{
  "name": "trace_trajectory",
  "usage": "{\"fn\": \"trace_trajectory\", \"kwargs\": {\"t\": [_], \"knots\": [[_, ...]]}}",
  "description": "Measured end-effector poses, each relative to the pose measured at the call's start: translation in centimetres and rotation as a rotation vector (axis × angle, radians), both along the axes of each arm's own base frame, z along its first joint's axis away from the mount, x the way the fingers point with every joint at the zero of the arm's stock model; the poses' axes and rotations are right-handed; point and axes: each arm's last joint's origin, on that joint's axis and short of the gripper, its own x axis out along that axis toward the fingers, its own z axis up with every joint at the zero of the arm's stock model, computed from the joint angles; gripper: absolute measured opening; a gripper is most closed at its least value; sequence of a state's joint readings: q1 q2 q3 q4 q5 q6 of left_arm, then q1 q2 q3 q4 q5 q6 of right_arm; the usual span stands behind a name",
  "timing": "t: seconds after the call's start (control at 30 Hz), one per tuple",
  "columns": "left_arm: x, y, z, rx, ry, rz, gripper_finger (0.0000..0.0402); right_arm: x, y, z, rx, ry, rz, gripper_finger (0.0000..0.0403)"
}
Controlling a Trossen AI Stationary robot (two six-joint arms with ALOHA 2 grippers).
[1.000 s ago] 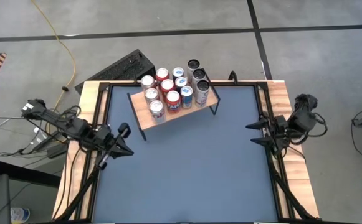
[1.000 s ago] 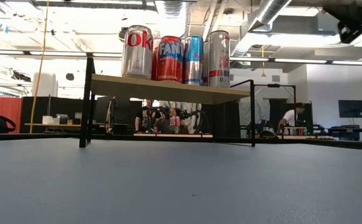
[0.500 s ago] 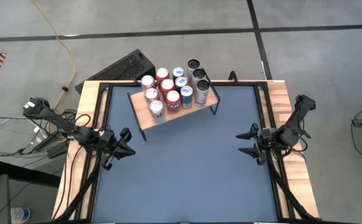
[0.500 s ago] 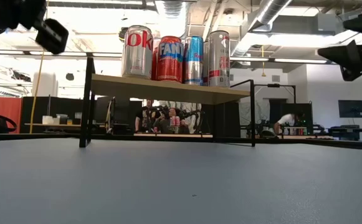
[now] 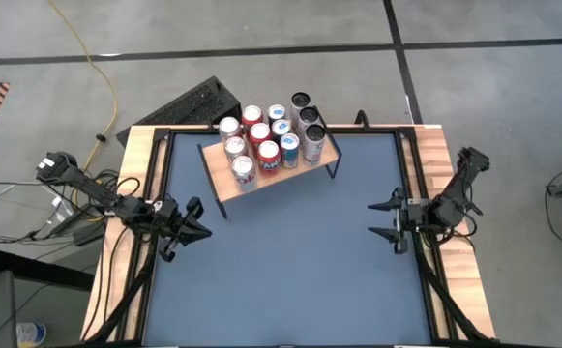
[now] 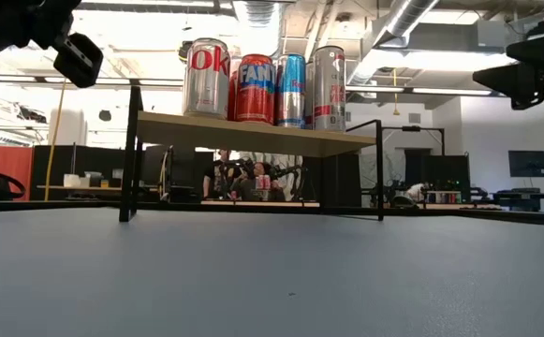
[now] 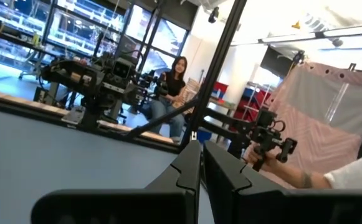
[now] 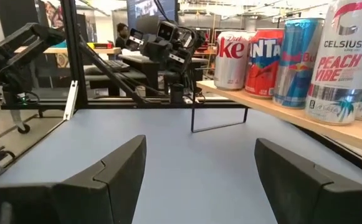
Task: Place canned beverage on shelf
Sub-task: Return to Home Position
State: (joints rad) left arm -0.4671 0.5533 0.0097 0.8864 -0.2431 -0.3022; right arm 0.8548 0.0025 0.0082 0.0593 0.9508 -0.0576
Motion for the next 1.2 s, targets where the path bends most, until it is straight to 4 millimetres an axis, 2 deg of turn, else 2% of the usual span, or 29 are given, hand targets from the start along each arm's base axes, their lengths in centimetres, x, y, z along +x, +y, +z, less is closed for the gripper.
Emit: {"fn": "trace_trajectory", "kwargs": {"t": [0.13, 0.23, 0.33, 0.43, 0.57, 0.67, 0.93, 1.2], "knots": [[0.0, 0.0, 0.0, -0.002, 0.004, -0.001, 0.0008, 0.0, 0.0, 0.0, -0.001, 0.000, 0.001, 0.0292], [0.1, -0.1, 0.9, -0.055, -0.018, -0.034, 0.0008, 0.0, 0.0, 0.0, -0.003, 0.000, 0.002, 0.0292], [-0.5, -0.2, 2.9, -0.079, -0.140, -0.179, 0.0008, 0.0, 0.0, 0.0, 0.014, -0.001, 0.004, 0.0292], [-1.4, -0.4, 2.8, 0.059, -0.208, -0.356, 0.0008, 0.0, 0.0, 0.0, 0.029, -0.003, 0.006, 0.0292], [-2.8, 0.1, 3.3, 0.052, -0.267, -0.460, 0.0008, 0.0, 0.0, 0.0, 0.029, -0.003, 0.007, 0.0292], [-3.2, 0.4, 2.9, 0.086, -0.232, -0.411, 0.0008, 0.0, 0.0, 0.0, 0.029, -0.003, 0.007, 0.0292], [-3.3, 1.8, 0.8, 0.106, -0.002, -0.008, 0.0008, 0.0, 0.0, -0.1, 0.030, -0.003, 0.007, 0.0292], [-3.2, 2.3, 0.6, 0.125, 0.048, 0.206, 0.0008, 0.0, 0.0, -0.1, 0.030, -0.002, 0.008, 0.0292]]}}
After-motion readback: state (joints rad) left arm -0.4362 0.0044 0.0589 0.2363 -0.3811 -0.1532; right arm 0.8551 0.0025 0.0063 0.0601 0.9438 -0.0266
